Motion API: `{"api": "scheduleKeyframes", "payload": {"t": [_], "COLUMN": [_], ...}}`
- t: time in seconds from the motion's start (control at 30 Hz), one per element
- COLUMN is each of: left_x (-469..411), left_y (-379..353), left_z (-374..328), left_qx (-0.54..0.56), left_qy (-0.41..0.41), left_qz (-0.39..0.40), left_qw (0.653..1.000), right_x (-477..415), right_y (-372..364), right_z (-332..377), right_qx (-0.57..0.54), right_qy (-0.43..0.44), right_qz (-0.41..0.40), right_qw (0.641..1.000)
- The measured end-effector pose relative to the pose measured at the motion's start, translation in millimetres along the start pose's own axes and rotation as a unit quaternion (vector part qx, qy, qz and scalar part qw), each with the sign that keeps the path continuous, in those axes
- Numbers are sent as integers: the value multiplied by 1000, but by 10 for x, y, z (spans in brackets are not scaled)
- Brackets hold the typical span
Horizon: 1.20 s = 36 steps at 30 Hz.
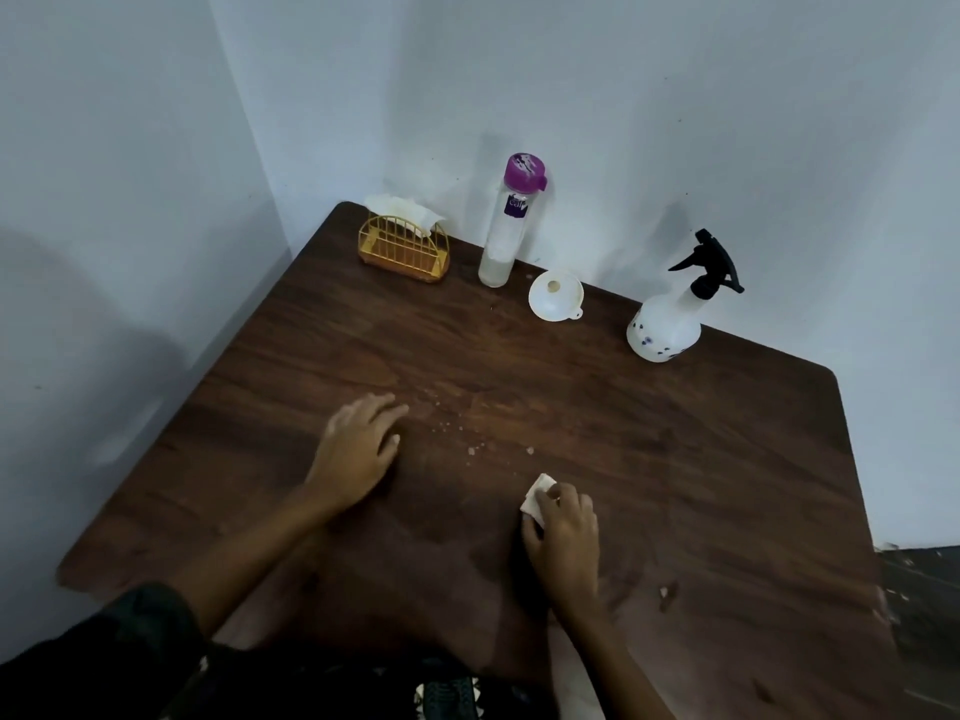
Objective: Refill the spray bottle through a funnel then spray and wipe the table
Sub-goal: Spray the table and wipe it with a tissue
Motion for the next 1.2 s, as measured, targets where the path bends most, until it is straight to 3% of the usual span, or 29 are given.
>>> {"api": "scheduleKeyframes", "payload": {"t": [0.17,0.3,0.5,0.7,0.87,1.03,1.1,1.2], "left_x": [-99,-132,-184,-191,-181,-155,-148,-148], "left_y": [-292,-330,-373,-393,-373,-369,-370,-358], "left_z": [505,553,563,577,558,552,544,536], "left_qx": [-137,-144,-124,-114,-110,-113,-114,-113], "left_qy": [70,68,61,61,61,65,65,65], "left_qz": [93,102,155,186,188,201,202,202], "left_qw": [984,982,978,974,974,971,971,971], "right_x": [-12,110,-111,-586,-96,-167,-368,-658], "right_y": [-51,-170,-7,-171,-341,-100,-76,-116], "right_z": [34,36,-338,398,676,72,25,304], "right_qx": [-29,16,-53,-46,3,-8,-29,-58], "right_qy": [-52,-19,-136,-35,107,-8,-54,-43], "right_qz": [-23,-32,-77,-13,24,-34,-25,13], "right_qw": [998,999,986,998,994,999,998,997]}}
Point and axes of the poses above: each hand's wrist, its own x-axis away from the middle knuckle, its own y-axis out of the back of the hand, z = x × y, the point moved 10 cm from there along -x, towards the middle knuckle, and after that the axes turned 14 degrees about z, right-handed, at the moved point
